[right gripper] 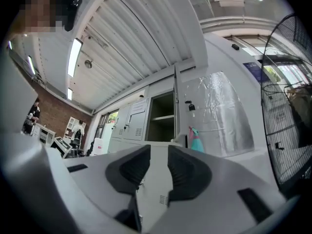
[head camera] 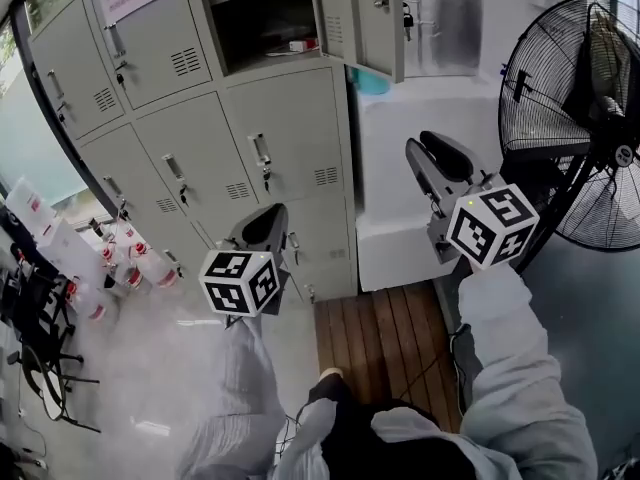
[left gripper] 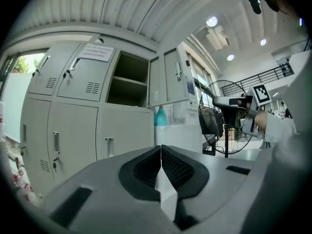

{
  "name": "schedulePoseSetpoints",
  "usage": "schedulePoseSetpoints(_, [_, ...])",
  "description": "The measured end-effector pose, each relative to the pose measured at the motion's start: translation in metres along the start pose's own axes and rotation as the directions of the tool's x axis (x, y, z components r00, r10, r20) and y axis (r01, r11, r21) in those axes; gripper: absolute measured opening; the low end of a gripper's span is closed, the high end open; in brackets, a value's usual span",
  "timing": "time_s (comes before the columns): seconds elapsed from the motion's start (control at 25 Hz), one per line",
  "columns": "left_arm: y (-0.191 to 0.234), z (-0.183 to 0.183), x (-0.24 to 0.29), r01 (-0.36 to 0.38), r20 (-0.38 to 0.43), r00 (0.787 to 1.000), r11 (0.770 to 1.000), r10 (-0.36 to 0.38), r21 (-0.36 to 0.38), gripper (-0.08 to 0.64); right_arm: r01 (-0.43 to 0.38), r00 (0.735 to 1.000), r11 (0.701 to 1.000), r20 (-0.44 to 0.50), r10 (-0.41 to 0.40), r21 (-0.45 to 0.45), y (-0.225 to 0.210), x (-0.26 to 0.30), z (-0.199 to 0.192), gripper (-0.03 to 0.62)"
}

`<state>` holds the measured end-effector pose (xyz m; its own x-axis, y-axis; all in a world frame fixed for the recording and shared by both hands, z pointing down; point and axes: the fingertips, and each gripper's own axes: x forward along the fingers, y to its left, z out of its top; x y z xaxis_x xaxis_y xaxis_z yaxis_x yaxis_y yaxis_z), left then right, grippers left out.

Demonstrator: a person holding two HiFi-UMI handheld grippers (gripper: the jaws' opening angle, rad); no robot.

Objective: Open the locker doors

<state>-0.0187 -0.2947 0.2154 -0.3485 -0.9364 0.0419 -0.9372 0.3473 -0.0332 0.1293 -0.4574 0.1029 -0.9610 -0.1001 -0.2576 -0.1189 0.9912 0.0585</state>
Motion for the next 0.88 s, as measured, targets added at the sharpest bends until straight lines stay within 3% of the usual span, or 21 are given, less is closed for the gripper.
schedulePoseSetpoints(0.16, [-0.006,-0.024,-0.009,-0.003,-0.009,1.000,1.000,0.002,-0.026,0.009,0.010,0.999,0.998,-0.043,-0.008,0.062,0.009,-0.013,-0.042,0.176])
schedulePoseSetpoints(0.24, [-0.004,-0.034,-0.013,-0.014,-0.011,1.000,0.999,0.013,-0.039,0.009,0.013,0.997,0.995,-0.071,-0.005,0.103,0.012,-0.017,-0.064,0.192])
schedulePoseSetpoints(0.56, [0.019,-0.078,-0.024,-0.070,-0.062,0.996,0.993,0.064,-0.094,0.009,-0.038,0.987,0.982,-0.148,0.067,0.187,0.037,-0.011,-0.133,0.191])
schedulePoseSetpoints(0.88, [0.061,-0.124,-0.038,-0.143,-0.135,0.983,0.977,0.122,-0.158,0.009,-0.109,0.966,0.963,-0.200,0.161,0.246,0.079,0.031,-0.189,0.190])
